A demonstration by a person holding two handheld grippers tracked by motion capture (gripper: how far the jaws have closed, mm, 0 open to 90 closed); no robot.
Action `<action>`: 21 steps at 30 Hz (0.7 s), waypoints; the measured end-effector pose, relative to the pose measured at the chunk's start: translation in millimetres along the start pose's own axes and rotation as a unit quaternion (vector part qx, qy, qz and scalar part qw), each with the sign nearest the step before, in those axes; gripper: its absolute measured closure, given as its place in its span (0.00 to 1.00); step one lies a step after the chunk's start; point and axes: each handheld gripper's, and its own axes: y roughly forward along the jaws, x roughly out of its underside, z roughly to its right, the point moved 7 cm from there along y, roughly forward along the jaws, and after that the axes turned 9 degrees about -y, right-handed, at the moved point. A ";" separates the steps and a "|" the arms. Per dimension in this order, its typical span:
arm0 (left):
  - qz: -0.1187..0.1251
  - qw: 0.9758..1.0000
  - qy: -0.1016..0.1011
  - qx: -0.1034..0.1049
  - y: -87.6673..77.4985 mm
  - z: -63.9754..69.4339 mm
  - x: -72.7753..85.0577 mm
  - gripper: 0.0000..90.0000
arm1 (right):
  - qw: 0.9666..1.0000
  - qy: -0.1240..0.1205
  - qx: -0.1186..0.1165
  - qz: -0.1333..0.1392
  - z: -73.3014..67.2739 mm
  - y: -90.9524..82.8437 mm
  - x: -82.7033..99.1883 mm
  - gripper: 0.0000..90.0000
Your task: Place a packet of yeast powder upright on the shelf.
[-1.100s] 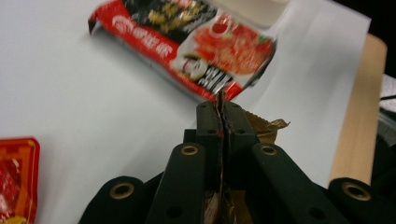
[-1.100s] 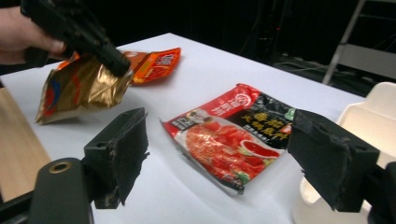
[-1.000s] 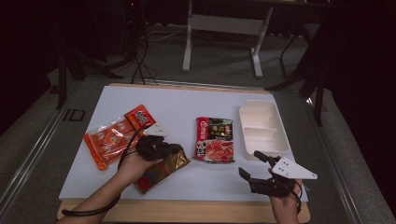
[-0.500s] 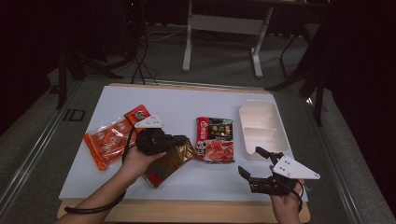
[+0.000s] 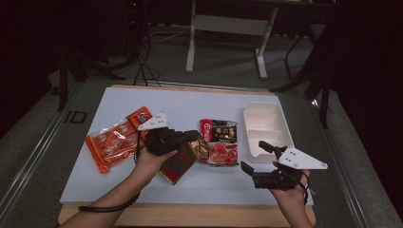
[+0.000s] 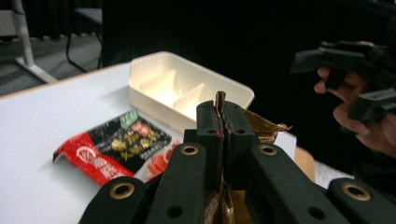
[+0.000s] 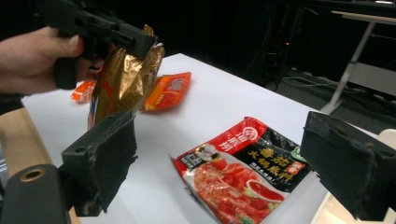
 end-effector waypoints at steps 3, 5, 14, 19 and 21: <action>0.018 1.000 -0.004 0.005 5.6 0.7 -2.1 0.97 | 1.000 0.011 -0.007 -0.001 2.5 5.6 -6.7 0.11; 0.029 0.999 -0.009 0.011 10.5 0.8 -2.7 0.97 | 1.000 0.012 -0.016 -0.002 2.8 9.9 -10.8 0.12; 0.071 0.997 -0.026 0.028 28.6 5.0 -3.7 0.97 | 0.998 0.021 -0.055 -0.008 1.0 38.5 -24.9 0.20; 0.118 0.992 -0.028 0.023 27.7 8.8 -7.7 0.97 | 0.996 0.030 -0.081 -0.010 -4.7 54.0 -25.3 0.31; 0.136 0.990 -0.035 0.022 28.2 9.8 -9.4 0.97 | 0.996 0.031 -0.084 -0.013 -7.0 59.6 -26.2 0.36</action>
